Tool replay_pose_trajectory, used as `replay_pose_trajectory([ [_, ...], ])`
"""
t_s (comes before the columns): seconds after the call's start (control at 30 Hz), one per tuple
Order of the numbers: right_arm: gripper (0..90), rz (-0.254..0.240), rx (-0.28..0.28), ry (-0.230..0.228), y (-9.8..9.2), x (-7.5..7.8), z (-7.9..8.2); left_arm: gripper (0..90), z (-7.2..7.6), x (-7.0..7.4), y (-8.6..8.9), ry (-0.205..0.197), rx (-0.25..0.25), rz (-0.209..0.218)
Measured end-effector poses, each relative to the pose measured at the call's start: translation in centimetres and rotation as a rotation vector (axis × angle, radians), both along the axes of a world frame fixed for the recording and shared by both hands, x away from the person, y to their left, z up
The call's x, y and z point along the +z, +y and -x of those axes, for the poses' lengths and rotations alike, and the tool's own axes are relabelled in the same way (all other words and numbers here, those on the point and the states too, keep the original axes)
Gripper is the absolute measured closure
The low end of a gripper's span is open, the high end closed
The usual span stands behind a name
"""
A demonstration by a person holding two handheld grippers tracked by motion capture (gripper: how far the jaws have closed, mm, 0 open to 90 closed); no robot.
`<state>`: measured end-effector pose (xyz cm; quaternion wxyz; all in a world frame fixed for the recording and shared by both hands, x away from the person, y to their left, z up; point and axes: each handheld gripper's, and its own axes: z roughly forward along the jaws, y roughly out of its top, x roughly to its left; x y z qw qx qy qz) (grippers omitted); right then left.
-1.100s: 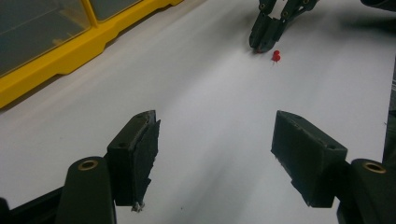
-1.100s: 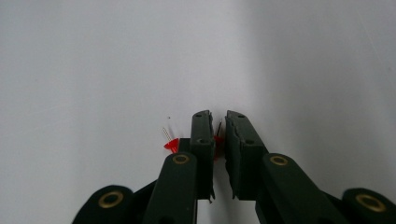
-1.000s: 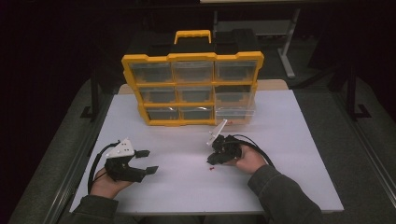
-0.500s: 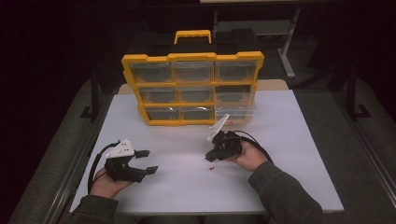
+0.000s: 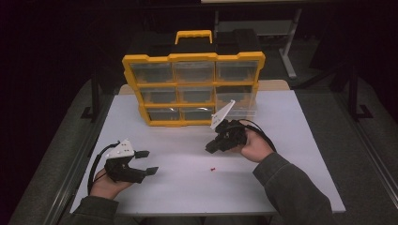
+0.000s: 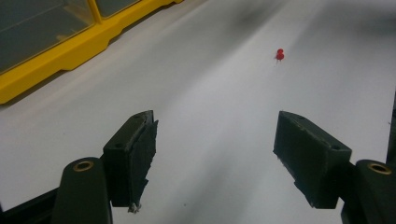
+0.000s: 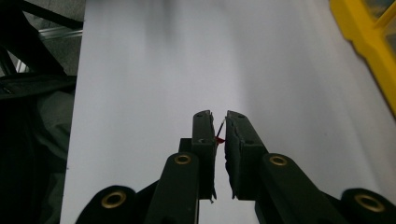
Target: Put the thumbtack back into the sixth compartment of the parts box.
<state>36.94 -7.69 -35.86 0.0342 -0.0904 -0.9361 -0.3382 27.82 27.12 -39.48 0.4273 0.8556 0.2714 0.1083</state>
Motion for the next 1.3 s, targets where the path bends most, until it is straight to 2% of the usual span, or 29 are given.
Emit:
replay_pose_trajectory([
  [0.17, 81.2, -0.009, 0.003, -0.012, 0.0, 1.8, -0.1, 27.2, 0.0, 0.1, 0.0, -0.010, -0.002, -0.007],
  [0.3, 81.1, 0.003, 0.006, -0.013, 0.0, 3.0, -0.2, 25.1, 0.0, 0.0, 0.0, -0.014, 0.008, -0.013],
  [0.33, 81.2, -0.005, 0.014, -0.027, 0.0, 3.3, -0.3, 24.5, 0.0, 0.0, 0.0, -0.013, 0.014, -0.006],
  [0.5, 81.2, -0.015, 0.025, -0.035, 0.0, 4.6, -0.5, 24.0, 0.0, 0.0, 0.1, -0.016, 0.015, -0.003],
  [0.6, 81.1, -0.017, 0.029, -0.043, -0.1, 5.6, -0.7, 23.6, -0.1, 0.1, 0.2, -0.018, 0.013, -0.019],
  [0.7, 81.2, -0.017, 0.016, -0.036, -0.2, 6.6, -0.8, 23.4, 0.0, 0.1, 0.2, -0.020, 0.014, -0.016],
  [0.8, 81.1, -0.031, 0.019, -0.061, -0.5, 7.8, -1.2, 23.2, 0.0, 0.1, 0.3, -0.016, 0.019, -0.009],
  [0.97, 81.2, -0.041, 0.004, -0.072, -0.8, 9.5, -1.6, 23.3, 0.0, 0.2, 0.3, -0.022, 0.020, -0.008],
  [1.1, 81.1, -0.043, -0.001, -0.111, -0.9, 11.0, -1.7, 23.3, 0.1, 0.2, 0.3, -0.018, 0.031, 0.010],
  [1.3, 81.2, -0.042, -0.018, -0.113, -1.0, 12.5, -2.4, 23.3, 0.1, 0.3, 0.4, -0.025, 0.027, 0.006],
])
